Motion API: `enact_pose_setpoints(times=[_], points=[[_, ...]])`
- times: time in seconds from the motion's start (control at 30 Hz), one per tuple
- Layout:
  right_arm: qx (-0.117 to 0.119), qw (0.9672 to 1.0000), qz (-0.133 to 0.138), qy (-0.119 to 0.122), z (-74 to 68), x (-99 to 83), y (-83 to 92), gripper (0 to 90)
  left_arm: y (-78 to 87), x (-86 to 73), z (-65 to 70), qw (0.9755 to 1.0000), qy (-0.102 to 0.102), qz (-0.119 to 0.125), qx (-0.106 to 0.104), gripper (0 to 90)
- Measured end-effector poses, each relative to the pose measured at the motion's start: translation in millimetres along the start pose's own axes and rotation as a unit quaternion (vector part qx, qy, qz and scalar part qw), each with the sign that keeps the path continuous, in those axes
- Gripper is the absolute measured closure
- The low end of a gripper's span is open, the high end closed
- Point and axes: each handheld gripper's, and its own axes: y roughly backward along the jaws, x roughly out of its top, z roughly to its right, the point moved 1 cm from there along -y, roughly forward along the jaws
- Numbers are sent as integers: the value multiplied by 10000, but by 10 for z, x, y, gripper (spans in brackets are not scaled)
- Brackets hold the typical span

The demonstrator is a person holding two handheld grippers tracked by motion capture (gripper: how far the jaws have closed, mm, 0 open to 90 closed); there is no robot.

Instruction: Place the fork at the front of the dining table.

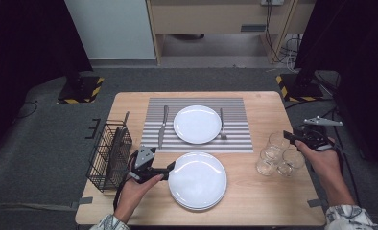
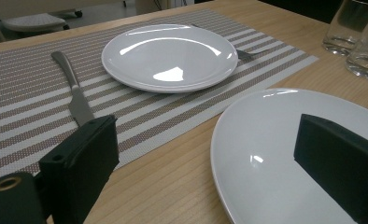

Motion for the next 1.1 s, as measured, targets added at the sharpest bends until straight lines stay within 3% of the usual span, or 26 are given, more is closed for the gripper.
enact_pose_setpoints(times=[0.6, 1.1], points=[[54, 9999, -95, -117, 92, -98, -57, 519, -18, -5, 33, 10000, -82, -41, 2, 60], [79, 9998, -143, -81, 107, -91, -95, 515, -27, -8, 47, 9999, -143, -61, 5, 60]])
